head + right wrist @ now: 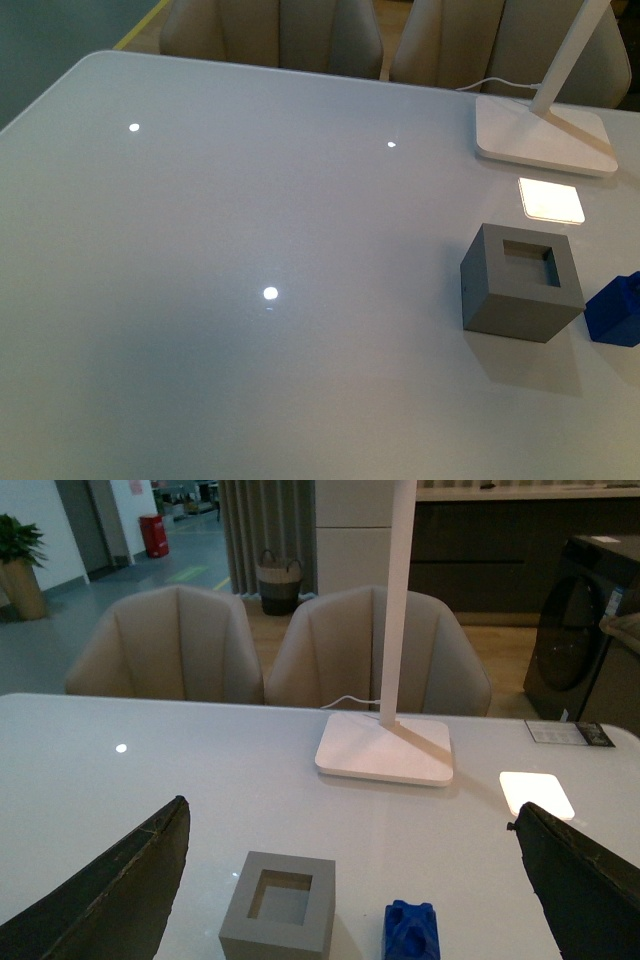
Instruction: Insert blue part into gray base
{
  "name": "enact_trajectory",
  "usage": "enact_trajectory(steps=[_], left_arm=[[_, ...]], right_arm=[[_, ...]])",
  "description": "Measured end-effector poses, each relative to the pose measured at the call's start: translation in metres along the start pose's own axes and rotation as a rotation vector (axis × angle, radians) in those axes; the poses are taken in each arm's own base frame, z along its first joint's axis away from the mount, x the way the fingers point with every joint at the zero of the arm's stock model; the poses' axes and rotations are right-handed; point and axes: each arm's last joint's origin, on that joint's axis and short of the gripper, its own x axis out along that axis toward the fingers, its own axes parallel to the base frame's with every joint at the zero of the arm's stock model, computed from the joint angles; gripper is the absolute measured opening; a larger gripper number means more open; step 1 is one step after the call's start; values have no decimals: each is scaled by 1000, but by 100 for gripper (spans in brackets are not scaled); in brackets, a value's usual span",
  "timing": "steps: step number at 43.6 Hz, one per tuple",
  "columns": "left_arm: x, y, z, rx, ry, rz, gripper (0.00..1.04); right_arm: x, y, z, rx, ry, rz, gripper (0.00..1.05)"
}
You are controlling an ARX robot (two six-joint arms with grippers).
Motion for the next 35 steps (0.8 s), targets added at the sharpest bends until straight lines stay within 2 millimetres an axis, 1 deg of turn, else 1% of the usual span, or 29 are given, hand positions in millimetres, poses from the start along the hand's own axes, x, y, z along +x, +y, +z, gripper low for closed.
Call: enact_trajectory(steps=[33, 34, 35], left_arm=[[0, 0, 0, 0, 0, 0, 97], [0, 0, 0, 0, 0, 0, 97], [0, 0, 0, 0, 0, 0, 97]], right_arm=[[0, 0, 0, 0, 0, 0, 96], [0, 0, 0, 2, 9, -11, 96], [0, 0, -1, 14, 83, -62, 96]])
